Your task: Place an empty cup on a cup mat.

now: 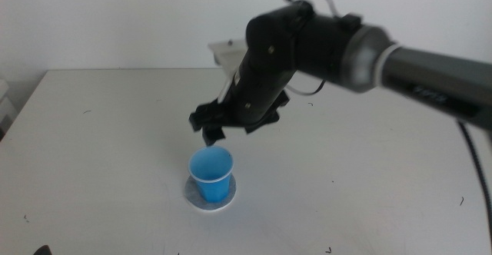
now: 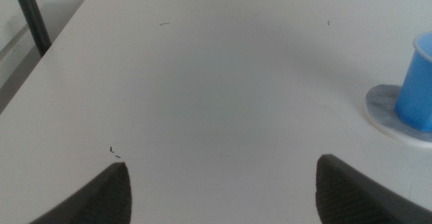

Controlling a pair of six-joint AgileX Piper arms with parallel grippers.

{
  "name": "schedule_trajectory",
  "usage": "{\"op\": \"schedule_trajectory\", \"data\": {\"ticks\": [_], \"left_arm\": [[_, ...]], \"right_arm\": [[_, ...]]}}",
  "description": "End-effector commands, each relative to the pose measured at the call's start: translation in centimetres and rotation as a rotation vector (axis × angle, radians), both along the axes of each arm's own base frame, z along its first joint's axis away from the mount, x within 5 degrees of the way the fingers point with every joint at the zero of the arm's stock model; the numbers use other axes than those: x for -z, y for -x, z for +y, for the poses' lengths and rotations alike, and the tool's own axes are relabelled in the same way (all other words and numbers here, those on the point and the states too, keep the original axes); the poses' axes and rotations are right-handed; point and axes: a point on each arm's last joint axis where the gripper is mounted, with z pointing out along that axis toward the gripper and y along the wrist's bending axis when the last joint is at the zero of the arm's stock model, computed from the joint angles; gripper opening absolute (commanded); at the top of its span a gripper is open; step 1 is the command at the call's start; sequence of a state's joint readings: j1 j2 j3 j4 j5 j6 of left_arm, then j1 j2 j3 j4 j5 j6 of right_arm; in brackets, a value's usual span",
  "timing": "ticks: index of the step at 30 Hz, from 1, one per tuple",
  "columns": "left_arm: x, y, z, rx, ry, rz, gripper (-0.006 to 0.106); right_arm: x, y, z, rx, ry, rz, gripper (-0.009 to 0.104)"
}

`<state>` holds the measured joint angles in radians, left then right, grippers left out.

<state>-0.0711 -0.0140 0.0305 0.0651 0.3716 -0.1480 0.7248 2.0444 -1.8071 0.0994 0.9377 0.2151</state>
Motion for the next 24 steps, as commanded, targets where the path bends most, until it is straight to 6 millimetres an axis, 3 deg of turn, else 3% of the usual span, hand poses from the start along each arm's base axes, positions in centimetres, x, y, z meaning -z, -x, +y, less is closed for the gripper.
{"op": "schedule_trajectory", "data": {"ticks": [1, 6, 10, 14, 17, 20, 24], "left_arm": [[-0.8, -0.1, 0.0, 0.0, 0.015, -0.081, 0.105], [-0.8, -0.1, 0.0, 0.0, 0.015, -0.081, 0.105], [-0.8, -0.1, 0.0, 0.0, 0.015, -0.081, 0.105], [-0.8, -0.1, 0.0, 0.0, 0.015, -0.081, 0.105], [-0.8, -0.1, 0.0, 0.0, 0.015, -0.081, 0.105], [-0.8, -0.1, 0.0, 0.0, 0.015, -0.081, 0.105], [-0.8, -0.1, 0.0, 0.0, 0.015, -0.081, 0.105]], "right_arm": [[-6.6, 0.6, -2.6, 0.027, -0.07, -0.148, 0.064], [-10.7, 1.7, -9.0, 0.138, -0.125, -0.254, 0.064], [-12.7, 4.2, -15.9, 0.262, -0.146, -0.336, 0.064], [-12.6, 7.3, -21.8, 0.384, -0.121, -0.378, 0.064], [-12.2, 9.9, -25.1, 0.477, -0.121, -0.425, 0.064], [-11.7, 12.8, -27.6, 0.553, -0.121, -0.495, 0.064], [-10.0, 16.3, -29.6, 0.609, -0.103, -0.569, 0.064]]}}
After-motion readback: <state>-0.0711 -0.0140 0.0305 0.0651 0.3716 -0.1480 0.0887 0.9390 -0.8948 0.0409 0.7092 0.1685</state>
